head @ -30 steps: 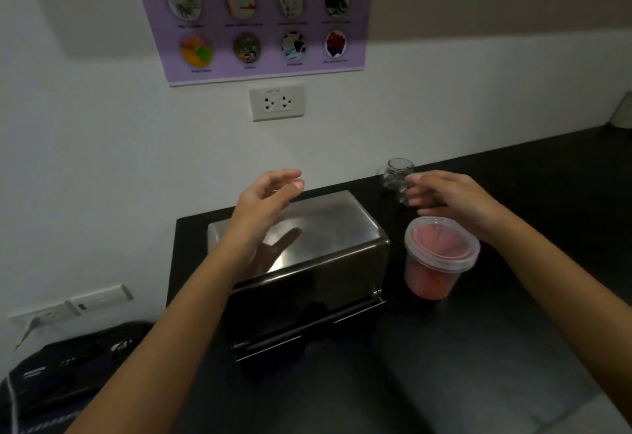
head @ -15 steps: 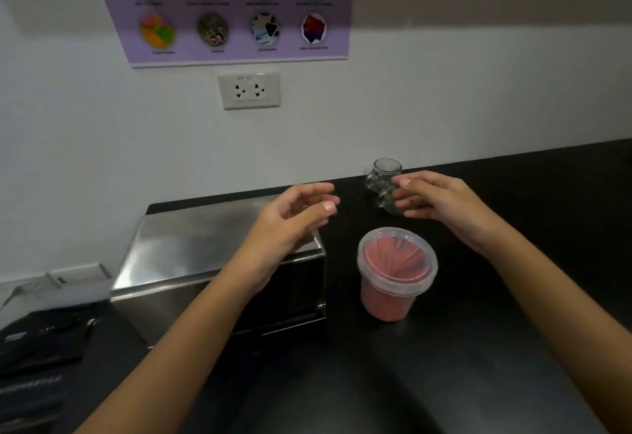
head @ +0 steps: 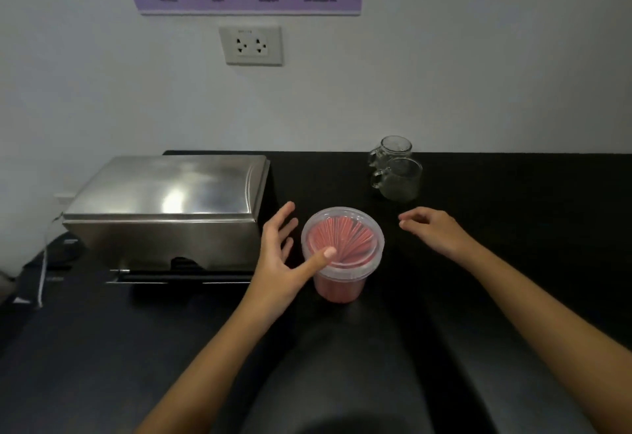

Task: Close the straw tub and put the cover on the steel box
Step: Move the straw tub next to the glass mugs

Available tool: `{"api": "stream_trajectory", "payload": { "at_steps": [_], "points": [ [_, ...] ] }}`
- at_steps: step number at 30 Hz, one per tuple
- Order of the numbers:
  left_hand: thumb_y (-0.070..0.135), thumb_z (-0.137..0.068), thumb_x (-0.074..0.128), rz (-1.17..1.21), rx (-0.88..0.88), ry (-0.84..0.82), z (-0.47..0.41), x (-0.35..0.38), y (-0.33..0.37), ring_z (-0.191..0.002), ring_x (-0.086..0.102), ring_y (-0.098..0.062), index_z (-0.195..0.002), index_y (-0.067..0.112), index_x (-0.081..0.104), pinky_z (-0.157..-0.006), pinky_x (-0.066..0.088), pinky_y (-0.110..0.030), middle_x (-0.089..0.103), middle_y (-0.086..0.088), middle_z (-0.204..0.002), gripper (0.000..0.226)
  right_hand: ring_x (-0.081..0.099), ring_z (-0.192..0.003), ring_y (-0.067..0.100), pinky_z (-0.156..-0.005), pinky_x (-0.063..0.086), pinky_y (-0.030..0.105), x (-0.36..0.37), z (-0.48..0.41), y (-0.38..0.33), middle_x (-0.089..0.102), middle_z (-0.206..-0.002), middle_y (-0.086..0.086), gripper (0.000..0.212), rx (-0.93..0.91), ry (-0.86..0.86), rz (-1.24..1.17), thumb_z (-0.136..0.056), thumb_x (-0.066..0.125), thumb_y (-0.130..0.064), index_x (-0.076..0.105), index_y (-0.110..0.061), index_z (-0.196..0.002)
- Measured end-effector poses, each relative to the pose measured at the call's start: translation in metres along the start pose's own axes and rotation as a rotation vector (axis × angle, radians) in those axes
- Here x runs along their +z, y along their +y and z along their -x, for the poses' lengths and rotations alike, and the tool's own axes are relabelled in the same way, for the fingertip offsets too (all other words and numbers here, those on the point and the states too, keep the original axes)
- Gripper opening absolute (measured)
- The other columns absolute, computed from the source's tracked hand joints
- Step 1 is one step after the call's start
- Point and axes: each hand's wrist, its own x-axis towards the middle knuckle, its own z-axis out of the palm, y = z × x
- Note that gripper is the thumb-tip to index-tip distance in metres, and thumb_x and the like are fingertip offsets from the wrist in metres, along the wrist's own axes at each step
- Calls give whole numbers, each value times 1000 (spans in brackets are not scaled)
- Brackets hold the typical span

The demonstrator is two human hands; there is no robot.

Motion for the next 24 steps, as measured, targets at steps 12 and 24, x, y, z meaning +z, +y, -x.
{"api": "stream_trajectory", "payload": {
  "at_steps": [12, 24],
  "points": [
    [40, -44, 89, -180, -179, -169, -19, 11, -71, -117, 49, 4, -129, 39, 33, -93, 42, -11, 53, 13, -125, 102, 34, -131, 24, -106, 31, 38, -5, -48, 57, 33, -144, 8, 55, -1, 33, 257, -85, 59, -27, 40, -11, -134],
    [44, -39, 85, -203, -193, -17, -71, 32, -78, -107, 51, 13, -126, 26, 43, -79, 39, 1, 57, 15, -117, 99, 13, -141, 24, -112, 16, 45, -42, -114, 85, 13, -155, 4, 108, 121, -31, 331, -58, 68, -64, 21, -17, -143]
  ]
}}
